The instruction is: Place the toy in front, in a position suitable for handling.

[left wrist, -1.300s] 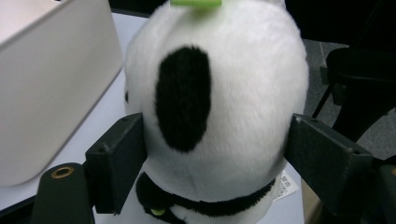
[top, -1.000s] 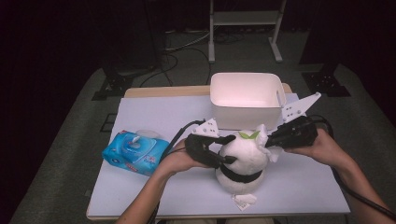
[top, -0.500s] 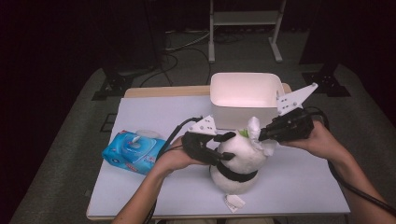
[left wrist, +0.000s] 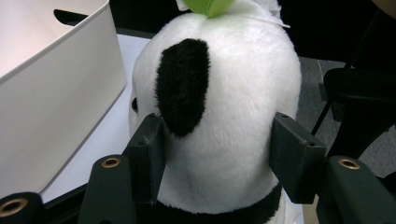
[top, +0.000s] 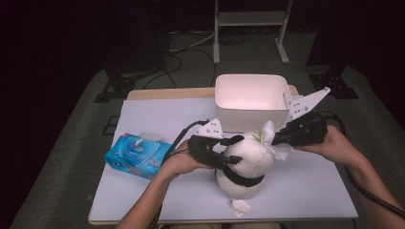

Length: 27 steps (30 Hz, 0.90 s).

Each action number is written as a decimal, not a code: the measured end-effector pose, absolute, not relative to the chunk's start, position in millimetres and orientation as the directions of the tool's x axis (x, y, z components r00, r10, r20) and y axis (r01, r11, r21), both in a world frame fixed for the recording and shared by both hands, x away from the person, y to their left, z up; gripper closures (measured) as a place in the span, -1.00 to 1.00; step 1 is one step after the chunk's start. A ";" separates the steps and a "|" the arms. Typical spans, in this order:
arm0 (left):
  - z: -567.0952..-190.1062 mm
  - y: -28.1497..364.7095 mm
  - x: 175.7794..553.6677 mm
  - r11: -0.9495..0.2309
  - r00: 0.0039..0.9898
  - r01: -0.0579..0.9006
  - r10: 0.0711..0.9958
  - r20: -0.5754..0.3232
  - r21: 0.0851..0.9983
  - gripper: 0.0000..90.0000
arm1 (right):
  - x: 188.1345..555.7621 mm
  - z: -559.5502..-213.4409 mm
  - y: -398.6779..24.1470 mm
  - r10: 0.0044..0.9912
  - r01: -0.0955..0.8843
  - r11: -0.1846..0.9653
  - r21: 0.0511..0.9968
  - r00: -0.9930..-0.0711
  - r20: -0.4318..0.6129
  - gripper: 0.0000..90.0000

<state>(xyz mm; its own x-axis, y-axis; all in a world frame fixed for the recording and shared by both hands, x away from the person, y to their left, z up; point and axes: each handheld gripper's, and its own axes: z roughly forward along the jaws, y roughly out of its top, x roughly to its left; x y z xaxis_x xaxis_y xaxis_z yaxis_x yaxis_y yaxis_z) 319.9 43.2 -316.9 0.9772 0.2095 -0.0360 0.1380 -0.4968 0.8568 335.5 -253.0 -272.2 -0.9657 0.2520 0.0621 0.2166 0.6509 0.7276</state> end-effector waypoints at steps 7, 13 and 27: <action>-312.4 43.8 321.2 -0.500 0.976 0.142 0.213 -0.038 0.854 -0.04 | 335.0 -270.5 -253.7 0.256 0.208 0.657 0.725 -0.966 0.045 0.93; -313.5 44.9 320.3 -0.500 0.976 0.141 0.217 -0.034 0.855 -0.04 | 334.9 -262.9 -242.0 0.232 0.182 0.646 0.742 -0.972 0.037 0.93; -300.0 50.3 316.4 -0.519 0.974 0.115 0.226 0.006 0.847 -0.03 | 335.2 -249.2 -226.8 0.192 0.146 0.670 0.728 -0.981 0.021 0.93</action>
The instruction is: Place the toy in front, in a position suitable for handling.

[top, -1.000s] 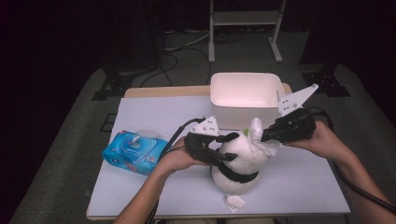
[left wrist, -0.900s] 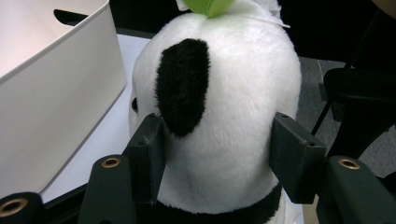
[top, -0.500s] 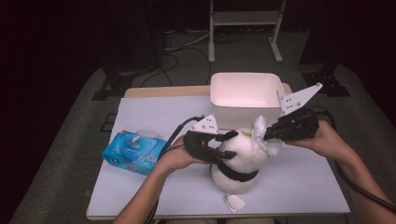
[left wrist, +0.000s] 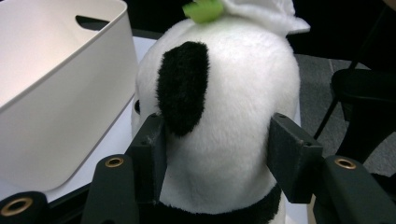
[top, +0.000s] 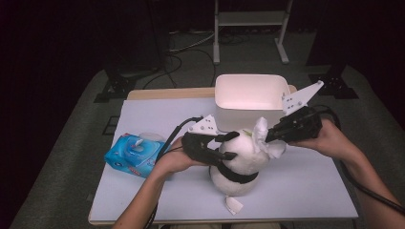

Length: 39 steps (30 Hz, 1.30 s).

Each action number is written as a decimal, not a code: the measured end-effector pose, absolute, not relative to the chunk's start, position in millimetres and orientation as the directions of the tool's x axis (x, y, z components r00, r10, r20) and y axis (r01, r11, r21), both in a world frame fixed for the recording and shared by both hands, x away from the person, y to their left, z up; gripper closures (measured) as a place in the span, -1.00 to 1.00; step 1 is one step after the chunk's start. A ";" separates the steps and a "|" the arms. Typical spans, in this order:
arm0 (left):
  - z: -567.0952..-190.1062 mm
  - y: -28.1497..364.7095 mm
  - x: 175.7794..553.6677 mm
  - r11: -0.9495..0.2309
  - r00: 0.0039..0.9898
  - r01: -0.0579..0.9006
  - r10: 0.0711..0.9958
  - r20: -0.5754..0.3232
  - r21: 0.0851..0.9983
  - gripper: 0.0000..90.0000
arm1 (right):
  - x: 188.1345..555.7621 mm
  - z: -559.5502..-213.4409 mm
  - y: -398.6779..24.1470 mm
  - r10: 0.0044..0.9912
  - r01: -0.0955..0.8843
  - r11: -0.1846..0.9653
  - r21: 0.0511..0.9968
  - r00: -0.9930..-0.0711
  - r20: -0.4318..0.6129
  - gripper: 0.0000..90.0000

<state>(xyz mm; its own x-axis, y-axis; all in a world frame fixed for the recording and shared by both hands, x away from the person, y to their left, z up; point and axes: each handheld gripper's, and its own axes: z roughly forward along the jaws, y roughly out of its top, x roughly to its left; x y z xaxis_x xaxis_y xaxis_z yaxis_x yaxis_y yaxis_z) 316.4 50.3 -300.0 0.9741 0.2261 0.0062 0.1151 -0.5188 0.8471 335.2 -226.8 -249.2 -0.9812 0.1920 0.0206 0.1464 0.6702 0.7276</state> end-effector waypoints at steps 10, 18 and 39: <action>-304.3 39.1 316.4 -0.528 0.979 0.105 0.204 0.006 0.843 -0.03 | 334.8 -248.5 -208.5 0.162 0.125 0.717 0.686 -0.987 0.011 0.93; -308.7 29.6 316.5 -0.516 0.982 0.102 0.187 -0.005 0.850 -0.17 | 333.0 -259.8 -226.8 0.198 0.158 0.734 0.660 -0.980 0.015 0.93; -360.9 48.1 320.7 -0.577 0.975 0.190 0.205 -0.085 0.795 -0.36 | 325.7 -289.9 -276.7 0.276 0.259 0.698 0.667 -0.958 0.084 0.93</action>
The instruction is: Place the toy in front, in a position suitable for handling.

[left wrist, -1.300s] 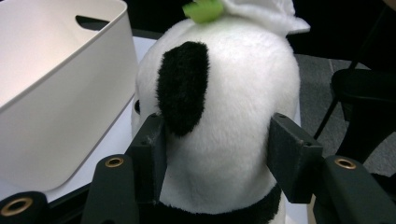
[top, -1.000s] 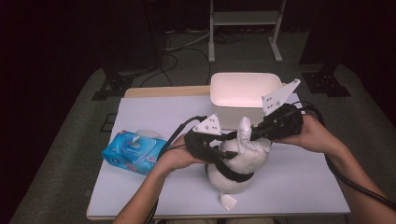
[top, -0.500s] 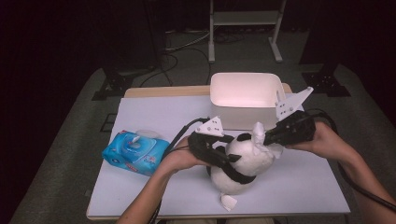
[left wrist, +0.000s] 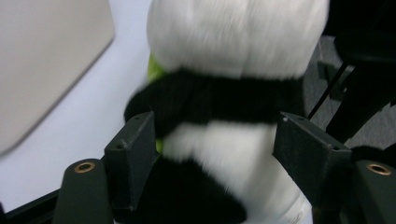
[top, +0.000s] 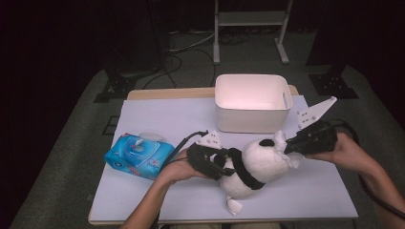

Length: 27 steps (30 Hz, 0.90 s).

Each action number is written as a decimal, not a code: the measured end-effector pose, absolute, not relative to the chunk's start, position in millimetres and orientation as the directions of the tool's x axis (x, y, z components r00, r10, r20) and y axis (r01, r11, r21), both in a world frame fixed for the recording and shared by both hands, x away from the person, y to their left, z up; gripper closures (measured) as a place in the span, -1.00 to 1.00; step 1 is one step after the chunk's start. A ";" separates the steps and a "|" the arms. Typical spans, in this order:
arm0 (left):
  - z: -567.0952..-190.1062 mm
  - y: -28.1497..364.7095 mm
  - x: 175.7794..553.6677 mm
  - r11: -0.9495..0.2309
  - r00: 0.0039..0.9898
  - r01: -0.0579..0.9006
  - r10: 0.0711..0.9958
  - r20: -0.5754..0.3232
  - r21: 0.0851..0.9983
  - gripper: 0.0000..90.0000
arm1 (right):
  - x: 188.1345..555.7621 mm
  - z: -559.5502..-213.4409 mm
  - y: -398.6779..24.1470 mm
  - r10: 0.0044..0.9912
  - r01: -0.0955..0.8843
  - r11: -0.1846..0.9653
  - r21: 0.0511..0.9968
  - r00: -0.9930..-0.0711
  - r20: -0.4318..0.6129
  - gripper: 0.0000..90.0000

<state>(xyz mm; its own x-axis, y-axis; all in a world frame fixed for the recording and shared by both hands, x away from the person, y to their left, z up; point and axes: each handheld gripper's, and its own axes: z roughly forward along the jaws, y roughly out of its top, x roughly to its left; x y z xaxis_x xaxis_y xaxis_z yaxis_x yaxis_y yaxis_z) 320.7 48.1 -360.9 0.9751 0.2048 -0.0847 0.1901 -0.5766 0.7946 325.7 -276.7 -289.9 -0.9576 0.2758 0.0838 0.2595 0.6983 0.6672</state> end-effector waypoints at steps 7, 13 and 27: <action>-373.3 34.4 317.5 -0.617 0.981 0.183 0.163 -0.103 0.766 -0.57 | 325.4 -300.4 -285.8 0.300 0.292 0.688 0.664 -0.948 0.107 0.93; -371.2 31.8 314.4 -0.604 0.980 0.161 0.191 -0.055 0.781 -0.02 | 324.8 -305.4 -291.8 0.312 0.310 0.671 0.673 -0.942 0.122 0.93; -346.3 39.0 316.8 -0.623 0.985 0.127 0.172 -0.023 0.772 0.23 | 325.6 -318.2 -302.2 0.305 0.320 0.569 0.758 -0.938 0.166 0.93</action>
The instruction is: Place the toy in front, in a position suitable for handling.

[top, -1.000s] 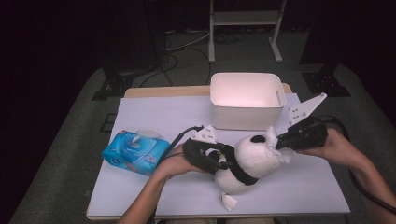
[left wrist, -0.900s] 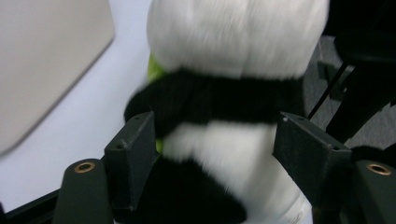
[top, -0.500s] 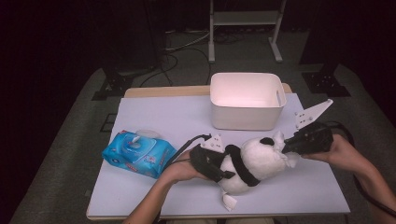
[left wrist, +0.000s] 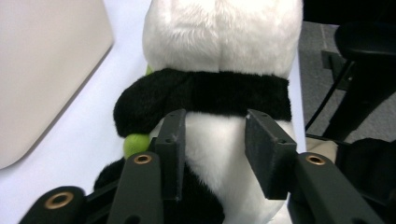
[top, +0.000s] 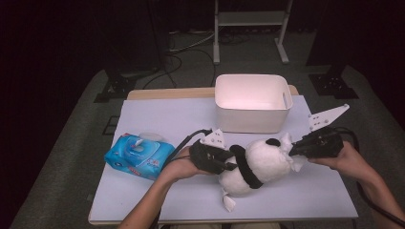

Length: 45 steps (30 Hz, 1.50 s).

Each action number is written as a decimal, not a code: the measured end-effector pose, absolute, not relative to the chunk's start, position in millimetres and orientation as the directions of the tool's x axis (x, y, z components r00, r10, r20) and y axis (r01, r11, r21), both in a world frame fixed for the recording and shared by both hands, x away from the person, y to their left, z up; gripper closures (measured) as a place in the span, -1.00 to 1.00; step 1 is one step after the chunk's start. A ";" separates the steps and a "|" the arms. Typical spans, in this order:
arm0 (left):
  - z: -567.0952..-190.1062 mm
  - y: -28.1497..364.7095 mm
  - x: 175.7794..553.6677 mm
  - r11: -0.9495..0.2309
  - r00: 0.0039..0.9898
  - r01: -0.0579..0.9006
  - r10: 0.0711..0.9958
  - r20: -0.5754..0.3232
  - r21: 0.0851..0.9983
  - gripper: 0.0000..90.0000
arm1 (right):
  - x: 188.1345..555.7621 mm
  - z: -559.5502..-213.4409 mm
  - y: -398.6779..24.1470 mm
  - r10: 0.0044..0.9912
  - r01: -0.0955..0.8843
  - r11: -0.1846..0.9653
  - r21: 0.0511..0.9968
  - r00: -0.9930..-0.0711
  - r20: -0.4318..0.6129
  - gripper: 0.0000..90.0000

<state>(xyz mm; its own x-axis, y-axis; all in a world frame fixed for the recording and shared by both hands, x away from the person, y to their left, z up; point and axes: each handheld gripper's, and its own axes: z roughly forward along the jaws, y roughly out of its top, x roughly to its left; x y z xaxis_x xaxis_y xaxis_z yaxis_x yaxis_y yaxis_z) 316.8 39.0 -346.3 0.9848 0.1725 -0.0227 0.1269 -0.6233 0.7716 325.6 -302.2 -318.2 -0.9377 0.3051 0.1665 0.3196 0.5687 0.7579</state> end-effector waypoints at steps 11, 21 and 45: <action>-370.4 35.1 317.2 -0.563 0.987 0.132 0.153 -0.054 0.816 -0.31 | 320.5 -313.1 -290.3 0.284 0.289 0.633 0.718 -0.950 0.131 0.93; -372.7 20.5 314.3 -0.620 0.985 0.100 0.171 0.010 0.778 -0.04 | 322.2 -318.5 -286.7 0.284 0.299 0.644 0.704 -0.948 0.144 0.93; -340.3 41.6 309.9 -0.704 0.975 0.067 0.196 0.102 0.707 0.12 | 334.5 -346.3 -278.8 0.286 0.322 0.593 0.738 -0.941 0.181 0.92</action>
<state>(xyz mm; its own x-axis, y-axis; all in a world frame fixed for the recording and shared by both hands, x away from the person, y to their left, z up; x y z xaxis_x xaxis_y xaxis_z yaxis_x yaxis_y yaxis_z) 309.9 41.6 -340.3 0.9752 0.1960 0.1024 0.0672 -0.7040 0.7070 334.5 -278.8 -346.3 -0.9411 0.2856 0.1810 0.3220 0.5934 0.7376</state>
